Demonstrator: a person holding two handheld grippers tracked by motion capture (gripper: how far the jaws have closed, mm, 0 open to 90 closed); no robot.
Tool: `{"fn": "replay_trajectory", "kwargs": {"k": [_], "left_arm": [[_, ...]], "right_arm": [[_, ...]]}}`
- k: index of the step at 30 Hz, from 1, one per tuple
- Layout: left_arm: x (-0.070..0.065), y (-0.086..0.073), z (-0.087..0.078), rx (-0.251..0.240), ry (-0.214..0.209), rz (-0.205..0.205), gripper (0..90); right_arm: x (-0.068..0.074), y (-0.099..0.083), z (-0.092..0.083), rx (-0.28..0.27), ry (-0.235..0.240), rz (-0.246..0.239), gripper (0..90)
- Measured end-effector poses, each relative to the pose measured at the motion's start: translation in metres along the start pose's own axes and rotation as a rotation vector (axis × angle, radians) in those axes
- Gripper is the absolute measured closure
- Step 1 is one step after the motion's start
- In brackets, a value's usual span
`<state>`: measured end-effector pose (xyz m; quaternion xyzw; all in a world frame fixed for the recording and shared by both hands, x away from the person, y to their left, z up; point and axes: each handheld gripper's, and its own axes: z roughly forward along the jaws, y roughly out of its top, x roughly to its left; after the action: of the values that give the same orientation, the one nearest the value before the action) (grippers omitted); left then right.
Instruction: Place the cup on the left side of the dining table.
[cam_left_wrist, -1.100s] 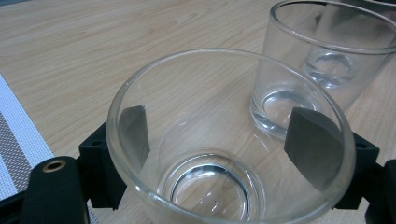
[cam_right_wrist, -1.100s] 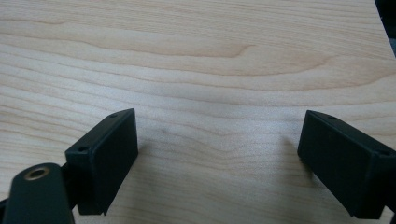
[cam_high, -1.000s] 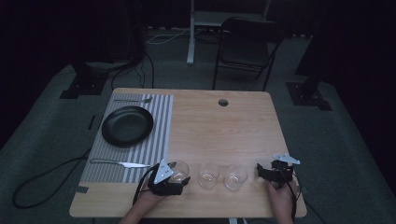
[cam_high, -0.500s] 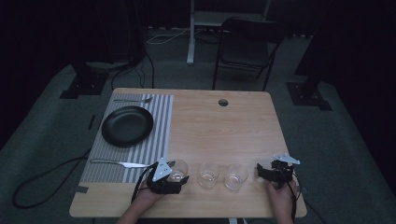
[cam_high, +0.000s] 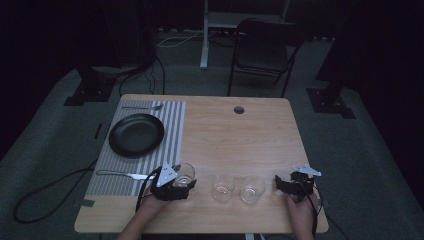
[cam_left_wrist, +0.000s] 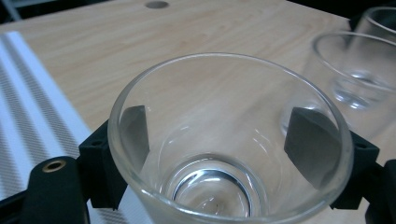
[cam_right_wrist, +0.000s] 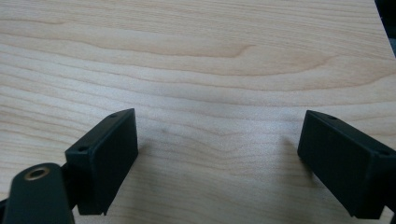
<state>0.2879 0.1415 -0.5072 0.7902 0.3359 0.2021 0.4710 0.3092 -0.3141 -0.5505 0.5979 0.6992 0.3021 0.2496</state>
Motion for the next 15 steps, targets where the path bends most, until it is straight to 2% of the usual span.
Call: {"fn": "replay_trajectory", "kwargs": {"k": [3,10,15], "left_arm": [[0.010,0.004,-0.003,-0.006,0.015,-0.026,19.6],[0.028,0.007,-0.007,0.003,0.048,-0.054,19.6],[0.042,0.011,-0.009,0.014,0.079,-0.055,19.6]], "right_arm": [[0.000,0.000,0.000,0.000,0.000,-0.001,11.7],[0.000,0.000,0.000,0.000,0.000,-0.002,11.8],[0.000,0.000,0.000,-0.001,0.000,-0.002,11.8]]}}
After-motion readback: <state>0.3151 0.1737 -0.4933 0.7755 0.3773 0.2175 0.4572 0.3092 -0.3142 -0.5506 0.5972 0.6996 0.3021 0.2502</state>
